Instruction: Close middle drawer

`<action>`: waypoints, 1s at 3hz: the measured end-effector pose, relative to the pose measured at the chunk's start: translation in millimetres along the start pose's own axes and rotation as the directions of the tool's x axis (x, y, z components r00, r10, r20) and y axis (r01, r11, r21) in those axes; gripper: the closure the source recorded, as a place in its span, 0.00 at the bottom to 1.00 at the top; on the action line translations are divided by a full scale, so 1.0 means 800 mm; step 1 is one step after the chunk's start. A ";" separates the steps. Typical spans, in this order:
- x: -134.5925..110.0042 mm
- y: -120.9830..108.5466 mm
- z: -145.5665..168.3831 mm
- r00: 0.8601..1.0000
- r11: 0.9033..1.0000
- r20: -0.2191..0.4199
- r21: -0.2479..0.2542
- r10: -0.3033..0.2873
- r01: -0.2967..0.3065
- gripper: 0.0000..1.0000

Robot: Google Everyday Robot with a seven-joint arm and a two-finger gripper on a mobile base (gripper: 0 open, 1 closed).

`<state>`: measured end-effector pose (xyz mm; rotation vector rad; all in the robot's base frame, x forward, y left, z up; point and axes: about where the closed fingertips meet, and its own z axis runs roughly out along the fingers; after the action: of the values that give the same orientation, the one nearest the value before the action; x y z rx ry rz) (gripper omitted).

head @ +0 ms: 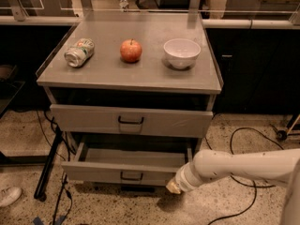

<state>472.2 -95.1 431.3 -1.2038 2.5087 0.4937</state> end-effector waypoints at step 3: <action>-0.025 -0.029 0.021 1.000 1.000 -0.010 0.023 -0.021 0.021 0.82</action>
Offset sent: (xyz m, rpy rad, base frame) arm 0.0498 0.0108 -0.0114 -0.0456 -0.0363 0.0166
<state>504.3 -88.0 421.0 -1.2251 2.5008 0.4529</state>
